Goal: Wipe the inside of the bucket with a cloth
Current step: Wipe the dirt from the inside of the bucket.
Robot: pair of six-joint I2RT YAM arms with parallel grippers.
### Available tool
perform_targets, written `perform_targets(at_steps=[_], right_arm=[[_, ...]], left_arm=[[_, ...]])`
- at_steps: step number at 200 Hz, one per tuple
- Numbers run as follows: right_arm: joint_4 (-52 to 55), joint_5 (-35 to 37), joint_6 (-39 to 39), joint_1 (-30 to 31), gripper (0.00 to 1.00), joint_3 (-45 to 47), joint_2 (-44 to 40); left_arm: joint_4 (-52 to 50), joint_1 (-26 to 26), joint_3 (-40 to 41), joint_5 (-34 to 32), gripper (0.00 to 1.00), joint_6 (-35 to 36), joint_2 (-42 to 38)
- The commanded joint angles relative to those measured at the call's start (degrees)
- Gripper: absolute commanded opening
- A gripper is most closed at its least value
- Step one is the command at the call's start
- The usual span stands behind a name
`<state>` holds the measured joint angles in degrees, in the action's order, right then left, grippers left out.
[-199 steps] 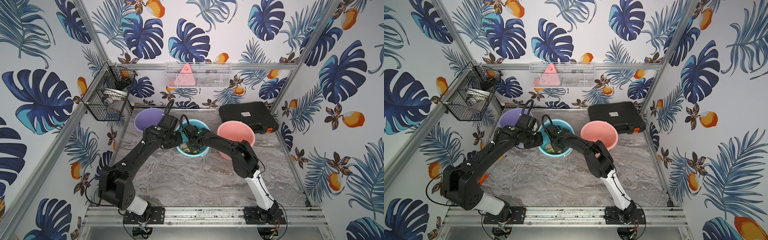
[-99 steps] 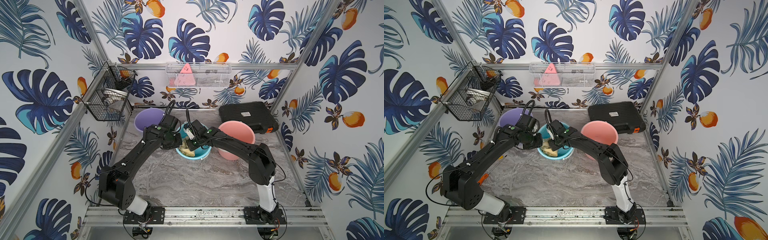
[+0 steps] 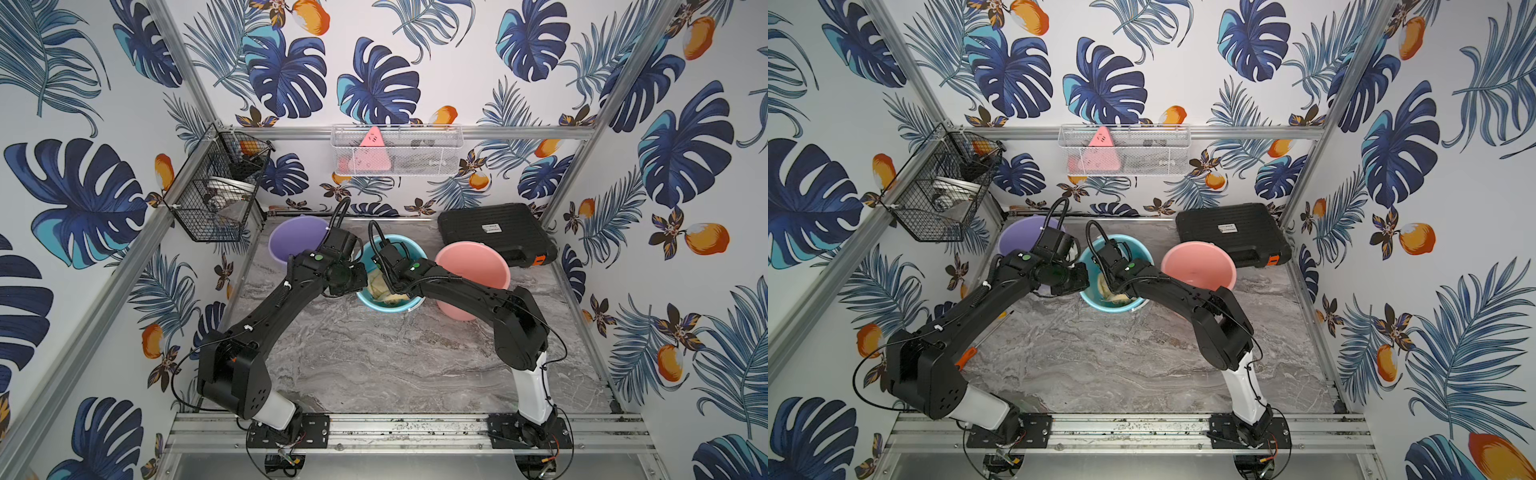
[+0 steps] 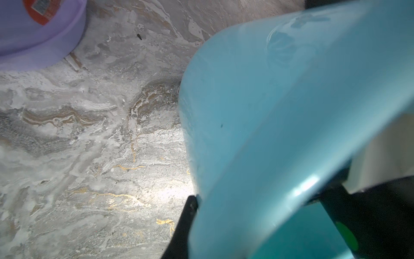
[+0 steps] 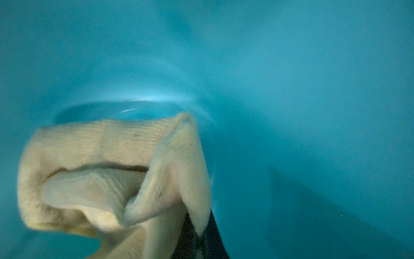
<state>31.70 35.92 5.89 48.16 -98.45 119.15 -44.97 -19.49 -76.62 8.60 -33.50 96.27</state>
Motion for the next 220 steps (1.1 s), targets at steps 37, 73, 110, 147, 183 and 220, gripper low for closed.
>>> perform_targets(at_steps=[37, 73, 110, 147, 183, 220], right_arm=[[-7.1, 7.4, 4.8, -0.9, 0.0, -4.2, 9.9], [-16.9, 0.0, 6.5, -0.6, 0.0, 1.0, 8.5], [-29.2, -9.3, 7.3, -0.4, 0.0, 8.1, 5.8], [-31.9, -20.8, 7.2, -0.5, 0.0, 7.4, 6.7], [-37.0, -32.8, 5.4, -1.1, 0.0, 9.5, 6.0], [-30.9, -46.0, 2.8, -2.6, 0.0, 8.4, 5.7]], left_arm=[[-5.2, -0.4, 1.1, 7.5, 0.0, 4.4, 0.5], [-5.2, -0.9, 2.3, 7.9, 0.0, 4.6, 0.6], [-4.0, -2.3, 3.3, 8.4, 0.0, 4.1, 1.3], [-3.1, -3.3, 3.3, 8.5, 0.0, 3.4, 2.5], [-2.8, -3.5, 3.4, 8.5, 0.0, 3.5, 2.7], [-3.3, -3.5, 3.1, 6.4, 0.0, 3.5, 3.1]])
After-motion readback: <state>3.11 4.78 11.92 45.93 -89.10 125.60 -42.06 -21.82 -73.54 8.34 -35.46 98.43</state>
